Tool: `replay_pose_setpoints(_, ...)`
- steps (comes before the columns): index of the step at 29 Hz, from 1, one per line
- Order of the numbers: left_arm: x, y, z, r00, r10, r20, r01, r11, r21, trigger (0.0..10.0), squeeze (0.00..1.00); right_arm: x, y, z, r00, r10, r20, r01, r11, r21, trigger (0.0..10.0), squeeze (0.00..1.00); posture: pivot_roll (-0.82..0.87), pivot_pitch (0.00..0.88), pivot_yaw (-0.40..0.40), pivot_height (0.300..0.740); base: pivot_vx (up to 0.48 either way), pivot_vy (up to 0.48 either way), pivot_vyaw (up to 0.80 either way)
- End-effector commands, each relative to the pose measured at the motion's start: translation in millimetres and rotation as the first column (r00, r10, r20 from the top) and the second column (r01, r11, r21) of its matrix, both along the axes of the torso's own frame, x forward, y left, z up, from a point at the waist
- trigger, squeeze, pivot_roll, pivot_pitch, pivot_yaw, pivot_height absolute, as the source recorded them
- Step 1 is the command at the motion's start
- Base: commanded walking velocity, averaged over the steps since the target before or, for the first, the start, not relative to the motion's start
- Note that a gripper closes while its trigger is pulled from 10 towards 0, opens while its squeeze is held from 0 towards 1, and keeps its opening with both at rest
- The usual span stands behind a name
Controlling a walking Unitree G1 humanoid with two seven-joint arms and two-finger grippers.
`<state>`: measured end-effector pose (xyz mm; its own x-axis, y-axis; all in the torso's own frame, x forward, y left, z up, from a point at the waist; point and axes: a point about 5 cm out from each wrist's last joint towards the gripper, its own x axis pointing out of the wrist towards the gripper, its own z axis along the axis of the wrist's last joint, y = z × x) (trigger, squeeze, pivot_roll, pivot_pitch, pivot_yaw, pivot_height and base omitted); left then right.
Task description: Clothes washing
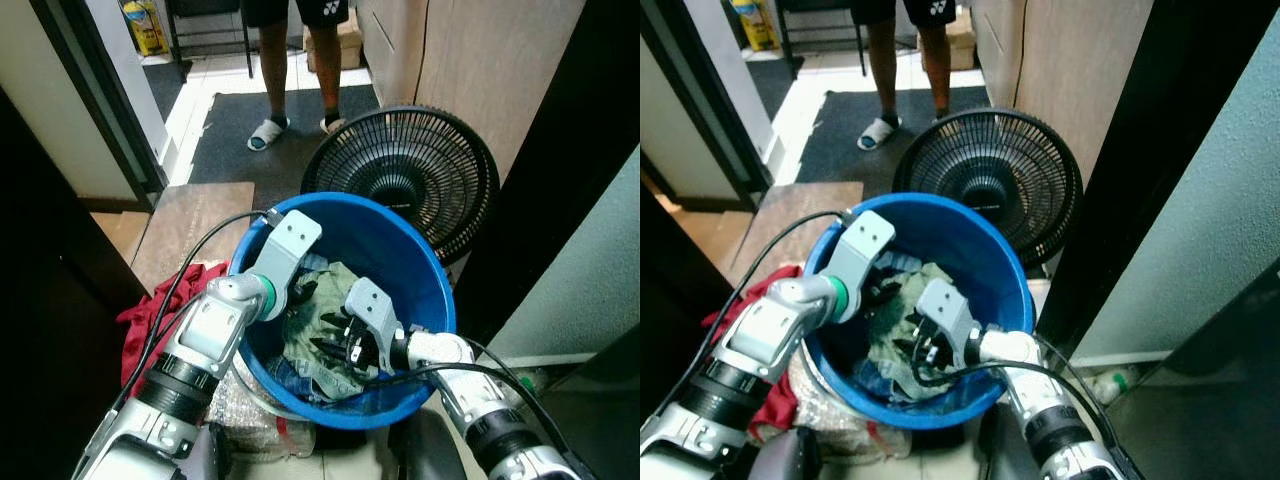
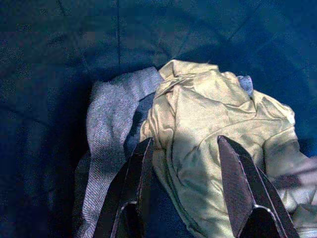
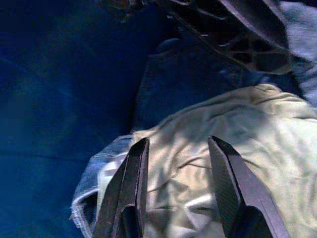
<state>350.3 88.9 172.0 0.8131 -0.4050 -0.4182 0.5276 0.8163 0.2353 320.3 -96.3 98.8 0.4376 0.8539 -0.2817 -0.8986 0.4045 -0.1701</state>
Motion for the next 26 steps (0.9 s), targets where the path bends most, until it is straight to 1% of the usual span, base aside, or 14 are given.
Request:
replay_pose_setpoints(1, 0.3, 12.4, -9.0, 0.998, 0.044, -0.037, -0.043, 0.999, 0.020, 10.0, 0.00, -13.5, -4.2, -22.5, 0.994, 0.020, -0.107, -0.023, 0.999, -0.024, 10.0, 0.00, 0.08, 0.104, 0.110, 0.490, 0.000, 0.000, 0.00)
replay_pose_setpoints(2, 0.3, 11.9, -8.9, 0.998, 0.043, -0.037, -0.043, 0.999, 0.019, 10.0, 0.00, -17.0, -4.9, -26.2, 0.993, 0.039, -0.114, -0.045, 0.998, -0.053, 10.0, 0.00, 0.08, 0.104, 0.110, 0.490, 0.000, 0.000, 0.00)
replay_pose_setpoints(5, 0.3, 11.5, -8.9, 0.998, 0.043, -0.037, -0.042, 0.999, 0.019, 10.0, 0.00, -19.1, -6.1, -29.2, 0.992, 0.050, -0.120, -0.060, 0.995, -0.079, 10.0, 0.00, 0.08, 0.104, 0.110, 0.490, 0.000, 0.000, 0.00)
replay_pose_setpoints(7, 0.4, 11.5, -8.6, 0.998, 0.042, -0.038, -0.042, 0.999, 0.018, 10.0, 0.00, -20.1, -10.4, -34.7, 0.992, 0.065, -0.107, -0.083, 0.981, -0.173, 10.0, 0.00, 0.08, 0.108, 0.111, 0.490, 0.000, 0.000, 0.00)
replay_pose_setpoints(10, 0.5, 11.5, -8.6, 0.998, 0.042, -0.038, -0.041, 0.999, 0.018, 10.0, 0.00, -20.9, -12.6, -36.1, 0.991, 0.080, -0.105, -0.101, 0.972, -0.214, 10.0, 0.00, 0.08, 0.109, 0.112, 0.490, 0.000, 0.000, 0.00)
replay_pose_setpoints(12, 0.7, 11.6, -8.3, 0.998, 0.042, -0.038, -0.041, 0.999, 0.018, 10.0, 0.00, -20.3, -18.6, -36.9, 0.990, 0.109, -0.085, -0.130, 0.939, -0.318, 10.0, 0.00, 0.08, 0.110, 0.111, 0.490, 0.000, 0.000, 0.00)
replay_pose_setpoints(13, 0.7, 11.6, -8.3, 0.998, 0.042, -0.038, -0.041, 0.999, 0.018, 10.0, 0.00, -20.3, -18.6, -36.9, 0.990, 0.109, -0.085, -0.130, 0.939, -0.318, 10.0, 0.00, 0.08, 0.110, 0.111, 0.490, 0.000, 0.000, 0.00)
replay_pose_setpoints(14, 0.7, 11.6, -8.2, 0.998, 0.042, -0.037, -0.042, 0.999, 0.018, 10.0, 0.00, -19.0, -21.5, -36.3, 0.990, 0.117, -0.074, -0.136, 0.923, -0.361, 10.0, 0.00, 0.08, 0.111, 0.111, 0.490, 0.000, 0.000, 0.00)
replay_pose_setpoints(15, 0.7, 11.6, -8.2, 0.998, 0.042, -0.037, -0.042, 0.999, 0.018, 10.0, 0.00, -19.0, -21.5, -36.3, 0.990, 0.117, -0.074, -0.136, 0.923, -0.361, 10.0, 0.00, 0.08, 0.111, 0.111, 0.490, 0.000, 0.000, 0.00)
replay_pose_setpoints(18, 0.5, 12.0, -7.8, 0.998, 0.045, -0.036, -0.045, 0.999, 0.018, 10.0, 0.00, -15.2, -30.1, -35.7, 0.988, 0.148, -0.040, -0.149, 0.861, -0.487, 10.0, 0.00, 0.09, 0.111, 0.110, 0.490, 0.000, 0.000, 0.00)
replay_pose_setpoints(22, 0.4, 12.6, -7.5, 0.998, 0.048, -0.036, -0.048, 0.999, 0.018, 10.0, 0.00, -15.2, -31.0, -36.7, 0.986, 0.166, -0.031, -0.158, 0.840, -0.520, 10.0, 0.00, 0.09, 0.112, 0.109, 0.490, 0.000, 0.000, 0.00)
replay_pose_setpoints(24, 0.4, 12.6, -7.5, 0.998, 0.048, -0.036, -0.048, 0.999, 0.018, 10.0, 0.00, -15.2, -31.0, -36.7, 0.986, 0.166, -0.031, -0.158, 0.840, -0.520, 10.0, 0.00, 0.09, 0.112, 0.109, 0.490, 0.000, 0.000, 0.00)
replay_pose_setpoints(25, 0.3, 13.1, -7.3, 0.998, 0.051, -0.036, -0.050, 0.999, 0.018, 10.0, 0.00, -15.1, -28.7, -37.0, 0.986, 0.163, -0.028, -0.155, 0.847, -0.509, 10.0, 0.30, 0.10, 0.114, 0.108, 0.490, 0.000, 0.000, 0.00)
replay_pose_setpoints(26, 0.3, 13.1, -7.3, 0.998, 0.051, -0.036, -0.050, 0.999, 0.018, 10.0, 0.00, -15.1, -28.7, -37.0, 0.986, 0.163, -0.028, -0.155, 0.847, -0.509, 10.0, 0.30, 0.10, 0.114, 0.108, 0.490, 0.000, 0.000, 0.00)
